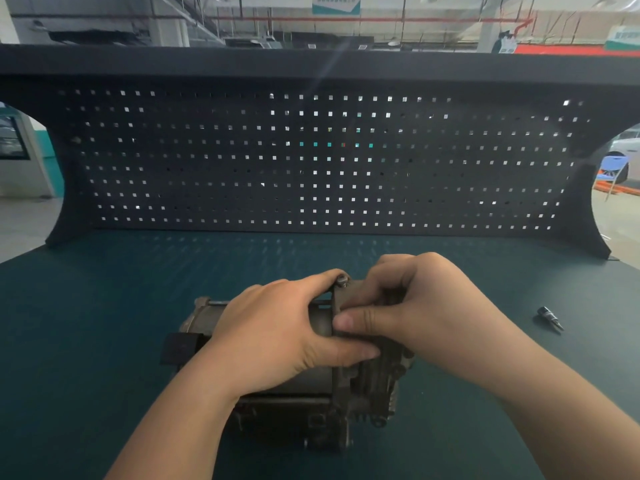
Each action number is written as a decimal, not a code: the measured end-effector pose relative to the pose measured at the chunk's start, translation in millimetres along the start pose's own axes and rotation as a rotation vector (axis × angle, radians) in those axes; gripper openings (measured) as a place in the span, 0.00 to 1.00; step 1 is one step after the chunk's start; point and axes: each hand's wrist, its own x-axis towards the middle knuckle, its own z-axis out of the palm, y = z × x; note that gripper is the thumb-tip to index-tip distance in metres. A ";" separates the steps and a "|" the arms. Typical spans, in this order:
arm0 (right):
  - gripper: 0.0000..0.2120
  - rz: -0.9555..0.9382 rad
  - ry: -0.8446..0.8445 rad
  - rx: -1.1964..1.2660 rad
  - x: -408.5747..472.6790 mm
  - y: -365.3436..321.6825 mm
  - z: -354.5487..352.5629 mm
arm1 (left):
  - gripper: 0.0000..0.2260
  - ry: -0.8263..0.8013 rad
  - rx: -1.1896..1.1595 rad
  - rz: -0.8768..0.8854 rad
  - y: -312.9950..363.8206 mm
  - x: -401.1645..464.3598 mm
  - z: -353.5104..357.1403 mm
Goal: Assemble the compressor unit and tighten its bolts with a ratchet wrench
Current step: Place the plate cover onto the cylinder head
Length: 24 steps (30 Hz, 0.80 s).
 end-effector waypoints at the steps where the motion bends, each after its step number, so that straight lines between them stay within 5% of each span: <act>1: 0.07 0.004 -0.011 0.004 -0.5 -1.1 -0.1 | 0.40 0.003 -0.003 0.006 0.2 -0.3 -0.2; 4: 0.07 0.013 0.001 0.032 2.5 -3.1 -7.0 | 0.35 0.002 -0.014 0.027 1.0 -1.1 -1.0; 8: 0.12 0.012 0.222 -0.136 23.5 3.1 -16.0 | 0.35 -0.001 0.028 0.017 -1.2 -0.4 -1.4; 12: 0.15 0.095 0.019 -0.238 39.6 4.0 -8.3 | 0.37 0.024 0.060 0.039 -1.3 -1.0 -0.9; 20: 0.08 -0.019 -0.044 -0.158 48.1 13.9 -11.1 | 0.26 0.049 0.025 0.047 -0.3 -1.0 0.1; 24: 0.06 -0.064 -0.124 -0.176 46.7 15.0 -16.7 | 0.31 0.044 0.032 0.056 0.5 -1.4 0.0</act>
